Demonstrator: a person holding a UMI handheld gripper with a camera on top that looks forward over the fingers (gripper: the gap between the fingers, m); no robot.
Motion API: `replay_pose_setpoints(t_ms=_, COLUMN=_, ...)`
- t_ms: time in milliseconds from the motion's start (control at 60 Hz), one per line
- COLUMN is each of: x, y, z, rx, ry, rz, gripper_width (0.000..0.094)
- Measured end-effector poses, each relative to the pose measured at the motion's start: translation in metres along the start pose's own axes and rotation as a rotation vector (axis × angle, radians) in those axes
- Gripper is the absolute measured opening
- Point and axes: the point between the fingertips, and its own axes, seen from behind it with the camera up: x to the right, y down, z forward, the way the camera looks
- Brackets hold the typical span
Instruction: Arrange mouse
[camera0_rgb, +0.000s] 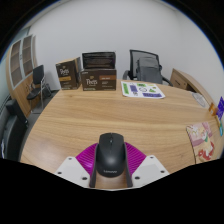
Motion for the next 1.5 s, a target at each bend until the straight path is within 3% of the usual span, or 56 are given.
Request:
replay_pose_setpoints(t_ms=183, x=0.000, y=0.000, z=-0.001, rx=-0.008, ry=0.001, rz=0.002, gripper_width=0.0294)
replay_pose_setpoints(t_ms=333, x=-0.001, y=-0.004, z=-0.015, rx=0.004, ry=0.001, rz=0.002, gripper_width=0.0280)
replay_pose_setpoints(t_ms=483, x=0.016, y=-0.042, z=-0.050, rx=0.058, ry=-0.001, rz=-0.014, gripper_width=0.0279)
replay_pose_setpoints(t_ms=650, x=0.096, y=-0.110, z=-0.097, rx=0.154, ry=0.056, rz=0.033, gripper_width=0.0280)
replay_pose_setpoints(t_ms=783, x=0.201, y=-0.133, z=-0.116, rx=0.192, ry=0.173, rz=0.054, gripper_width=0.0279)
replay_pose_setpoints(t_ms=917, x=0.306, y=-0.118, z=-0.117, rx=0.172, ry=0.276, rz=0.084, gripper_width=0.0279)
replay_pose_setpoints(t_ms=1083, x=0.390, y=-0.049, z=-0.085, rx=0.080, ry=0.331, rz=0.153, gripper_width=0.0277)
replay_pose_setpoints(t_ms=1300, x=0.409, y=0.033, z=-0.042, rx=-0.030, ry=0.266, rz=0.220, gripper_width=0.0287)
replay_pose_setpoints(t_ms=1417, x=0.406, y=0.042, z=-0.040, rx=-0.033, ry=0.249, rz=0.236, gripper_width=0.0348)
replay_pose_setpoints(t_ms=1500, x=0.405, y=0.044, z=-0.039, rx=-0.036, ry=0.240, rz=0.216, gripper_width=0.0461)
